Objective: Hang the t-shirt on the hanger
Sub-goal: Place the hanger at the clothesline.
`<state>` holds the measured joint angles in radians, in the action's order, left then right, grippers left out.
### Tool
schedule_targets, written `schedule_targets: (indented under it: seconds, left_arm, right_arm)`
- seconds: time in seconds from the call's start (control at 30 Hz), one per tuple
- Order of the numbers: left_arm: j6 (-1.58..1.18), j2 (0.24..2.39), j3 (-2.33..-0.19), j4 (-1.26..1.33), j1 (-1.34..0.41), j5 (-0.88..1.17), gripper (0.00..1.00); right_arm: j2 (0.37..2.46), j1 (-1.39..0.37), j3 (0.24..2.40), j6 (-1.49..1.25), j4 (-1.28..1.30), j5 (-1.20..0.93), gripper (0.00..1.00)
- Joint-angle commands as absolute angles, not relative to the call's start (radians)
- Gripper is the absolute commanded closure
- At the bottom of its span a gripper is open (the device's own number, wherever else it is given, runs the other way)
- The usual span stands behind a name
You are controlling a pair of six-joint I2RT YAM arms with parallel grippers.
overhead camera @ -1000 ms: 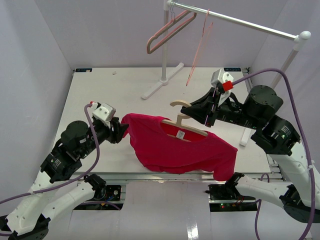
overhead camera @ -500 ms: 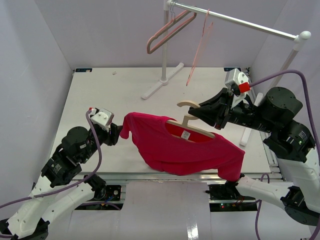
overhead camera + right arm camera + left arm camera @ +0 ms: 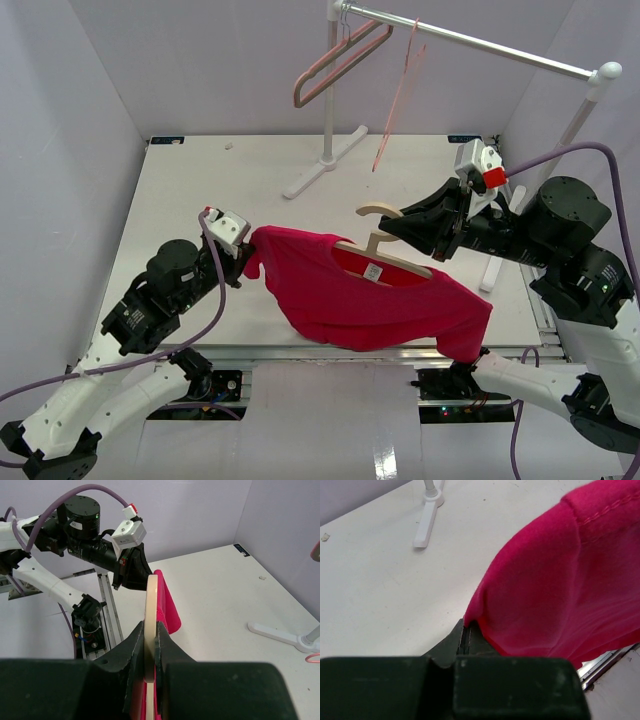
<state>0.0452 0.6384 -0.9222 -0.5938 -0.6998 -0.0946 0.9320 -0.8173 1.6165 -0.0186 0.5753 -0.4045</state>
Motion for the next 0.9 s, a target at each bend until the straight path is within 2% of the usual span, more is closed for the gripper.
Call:
schedule_targets:
  seconds: [0.0, 0.4, 0.53, 0.57, 0.63, 0.7, 0.73, 0.87]
  left_arm:
    - [0.011, 0.644, -0.912, -0.585, -0.701, -0.159, 1.0]
    - [0.011, 0.623, -0.871, -0.607, -0.701, -0.294, 1.0]
    - [0.011, 0.65, -0.887, -0.612, -0.701, -0.277, 1.0]
    - [0.011, 0.661, -0.895, -0.617, -0.701, -0.269, 0.96]
    - [-0.003, 0.676, -0.91, -0.63, -0.701, -0.25, 0.81]
    - [-0.034, 0.682, -0.926, -0.637, -0.701, -0.251, 0.59]
    - [-0.04, 0.682, -0.937, -0.641, -0.701, -0.25, 0.52]
    - [-0.058, 0.671, -0.978, -0.652, -0.701, -0.236, 0.34]
  right_arm:
    - [0.893, -0.813, 1.639, -0.015, 0.494, -0.364, 0.92]
    - [0.876, -0.813, 1.629, -0.005, 0.494, -0.276, 0.92]
    - [0.874, -0.812, 1.627, -0.005, 0.493, -0.278, 0.92]
    - [0.874, -0.812, 1.626, -0.005, 0.493, -0.277, 0.92]
    - [0.876, -0.811, 1.622, -0.005, 0.494, -0.266, 0.92]
    - [0.876, -0.813, 1.616, -0.005, 0.496, -0.243, 0.92]
    - [0.875, -0.813, 1.611, -0.005, 0.5, -0.229, 0.92]
    - [0.86, -0.811, 1.567, -0.005, 0.526, -0.149, 0.92]
